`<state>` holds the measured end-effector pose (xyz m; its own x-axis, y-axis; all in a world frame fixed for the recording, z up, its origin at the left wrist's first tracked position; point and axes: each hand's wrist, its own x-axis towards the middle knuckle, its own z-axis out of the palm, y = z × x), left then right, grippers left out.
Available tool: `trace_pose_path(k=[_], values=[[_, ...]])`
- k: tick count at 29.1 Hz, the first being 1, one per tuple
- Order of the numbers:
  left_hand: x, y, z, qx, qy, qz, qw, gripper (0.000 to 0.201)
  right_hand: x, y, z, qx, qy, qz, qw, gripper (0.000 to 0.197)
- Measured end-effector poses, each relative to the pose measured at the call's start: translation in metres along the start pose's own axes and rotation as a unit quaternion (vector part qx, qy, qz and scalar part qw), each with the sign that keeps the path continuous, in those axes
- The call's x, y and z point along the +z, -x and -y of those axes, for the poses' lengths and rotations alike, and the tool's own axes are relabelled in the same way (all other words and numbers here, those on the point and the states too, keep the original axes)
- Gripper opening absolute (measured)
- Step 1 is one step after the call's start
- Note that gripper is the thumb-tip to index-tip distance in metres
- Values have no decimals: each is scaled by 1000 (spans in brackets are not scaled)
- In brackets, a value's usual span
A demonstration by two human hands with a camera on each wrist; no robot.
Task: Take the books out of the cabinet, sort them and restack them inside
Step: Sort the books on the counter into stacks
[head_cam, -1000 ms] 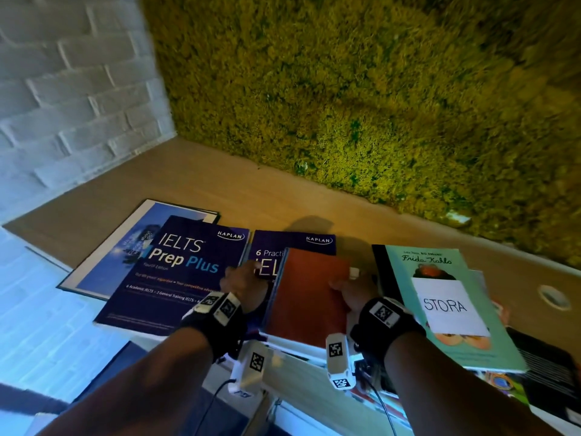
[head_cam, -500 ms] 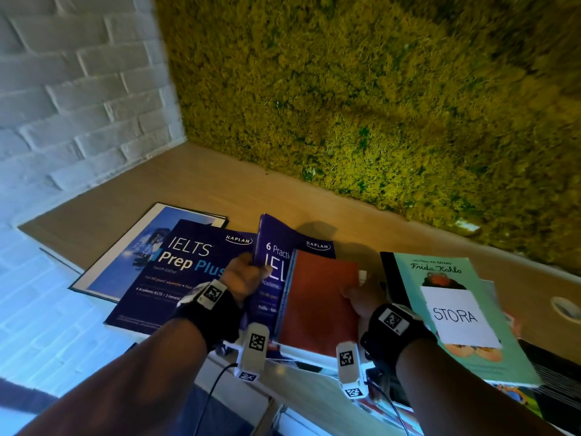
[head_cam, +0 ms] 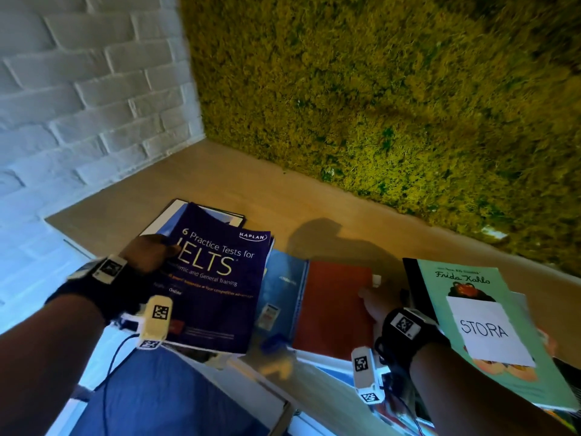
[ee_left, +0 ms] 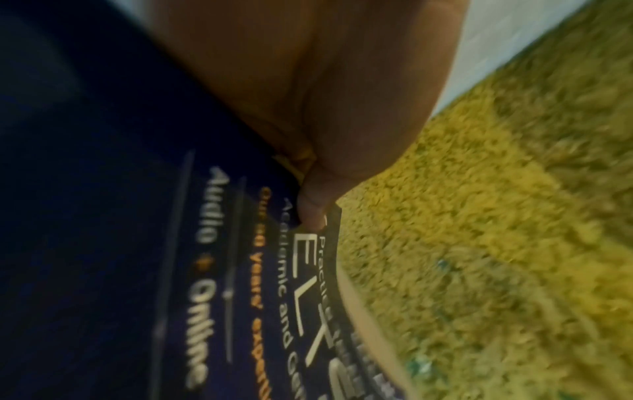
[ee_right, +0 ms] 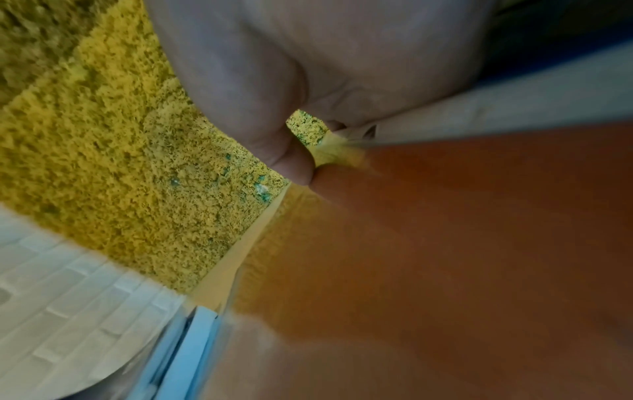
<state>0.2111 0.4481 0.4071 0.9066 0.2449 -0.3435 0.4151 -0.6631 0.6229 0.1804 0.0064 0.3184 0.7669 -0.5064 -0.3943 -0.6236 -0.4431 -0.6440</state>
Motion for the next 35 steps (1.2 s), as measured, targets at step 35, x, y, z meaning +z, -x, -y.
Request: trace_pose_path(k=[35], values=[[215, 75, -73, 152, -19, 153, 976, 31, 27, 84, 15, -204, 313, 93, 923, 82]])
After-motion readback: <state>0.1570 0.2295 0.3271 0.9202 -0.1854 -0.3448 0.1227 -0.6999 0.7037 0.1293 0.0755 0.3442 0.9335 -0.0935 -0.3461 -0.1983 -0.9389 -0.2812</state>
